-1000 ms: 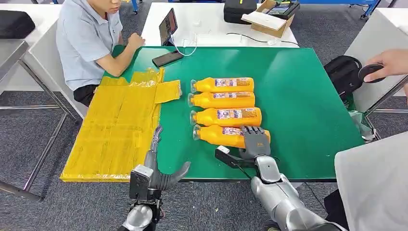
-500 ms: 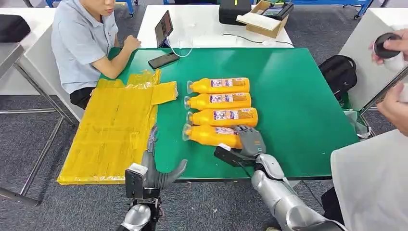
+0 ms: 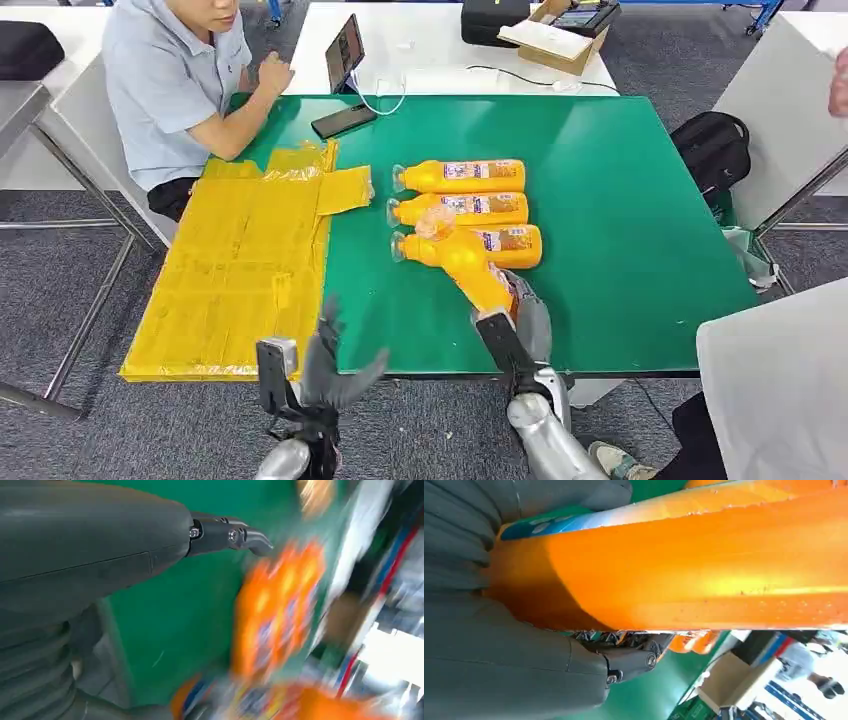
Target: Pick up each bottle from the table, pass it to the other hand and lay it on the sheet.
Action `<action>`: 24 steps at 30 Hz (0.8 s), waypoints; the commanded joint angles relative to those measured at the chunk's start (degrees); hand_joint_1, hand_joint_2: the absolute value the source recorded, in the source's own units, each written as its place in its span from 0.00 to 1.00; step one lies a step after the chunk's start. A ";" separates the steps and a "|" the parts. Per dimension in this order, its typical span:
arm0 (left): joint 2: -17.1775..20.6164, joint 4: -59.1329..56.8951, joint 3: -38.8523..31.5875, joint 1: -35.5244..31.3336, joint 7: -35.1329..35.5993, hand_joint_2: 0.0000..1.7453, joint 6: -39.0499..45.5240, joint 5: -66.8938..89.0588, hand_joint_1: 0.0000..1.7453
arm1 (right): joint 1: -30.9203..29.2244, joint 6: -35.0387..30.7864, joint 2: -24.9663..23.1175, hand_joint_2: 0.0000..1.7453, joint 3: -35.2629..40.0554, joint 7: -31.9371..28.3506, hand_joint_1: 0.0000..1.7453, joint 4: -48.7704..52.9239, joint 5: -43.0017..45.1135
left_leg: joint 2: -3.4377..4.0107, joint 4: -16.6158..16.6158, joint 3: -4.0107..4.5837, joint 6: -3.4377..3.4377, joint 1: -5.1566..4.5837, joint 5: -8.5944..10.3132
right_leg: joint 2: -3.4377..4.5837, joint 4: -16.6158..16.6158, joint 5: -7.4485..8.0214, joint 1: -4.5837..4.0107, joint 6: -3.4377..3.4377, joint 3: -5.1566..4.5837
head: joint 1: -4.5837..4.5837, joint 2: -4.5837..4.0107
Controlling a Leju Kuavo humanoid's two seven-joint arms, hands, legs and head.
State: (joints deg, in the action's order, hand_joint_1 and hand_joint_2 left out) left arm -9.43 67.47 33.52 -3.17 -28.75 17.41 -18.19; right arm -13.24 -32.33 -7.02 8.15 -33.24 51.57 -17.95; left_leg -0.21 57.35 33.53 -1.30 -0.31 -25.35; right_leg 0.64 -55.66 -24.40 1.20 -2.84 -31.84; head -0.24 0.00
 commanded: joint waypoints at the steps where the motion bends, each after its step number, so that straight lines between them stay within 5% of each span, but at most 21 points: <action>1: 4.66 4.41 5.48 0.47 1.04 1.00 -2.36 0.90 0.00 | 1.81 1.89 0.71 1.00 7.21 -0.18 1.00 9.56 0.67 | 0.16 0.08 -0.06 0.20 0.17 -0.22 | 0.04 -0.04 -0.16 -0.20 0.28 0.05 | 0.00 0.00; 9: 3.95 5.15 5.91 -1.14 0.99 1.00 -3.89 1.44 0.00 | -0.33 3.74 0.34 1.00 16.51 -1.05 1.00 5.94 -4.23 | 0.06 0.00 0.17 0.08 0.07 -0.03 | -0.01 0.02 -0.01 -0.08 0.10 -0.18 | 0.00 0.00; 17: 2.70 8.75 4.61 -1.73 -4.54 1.00 7.31 4.21 0.00 | 0.40 5.37 0.34 1.00 28.32 -1.72 1.00 4.44 -5.99 | 0.03 0.01 0.14 0.12 0.12 -0.07 | -0.06 0.01 -0.06 -0.13 0.16 -0.14 | 0.00 0.00; 24: 2.94 10.57 4.66 -2.89 5.36 1.00 -0.48 -7.74 0.00 | -2.71 5.60 -0.15 1.00 31.73 -1.23 1.00 0.03 -6.79 | -0.02 0.02 0.24 0.07 0.11 -0.03 | -0.10 0.03 -0.03 -0.11 0.12 -0.20 | 0.02 0.00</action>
State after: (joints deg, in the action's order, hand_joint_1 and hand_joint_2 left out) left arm -7.41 77.20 37.51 -3.05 -29.42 20.59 -19.18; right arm -11.60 -27.50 -7.82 32.19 -34.67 58.47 -24.24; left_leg -0.26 57.34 33.85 -1.30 -0.29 -25.35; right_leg 0.56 -55.66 -24.43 1.19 -2.83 -32.14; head -0.22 0.00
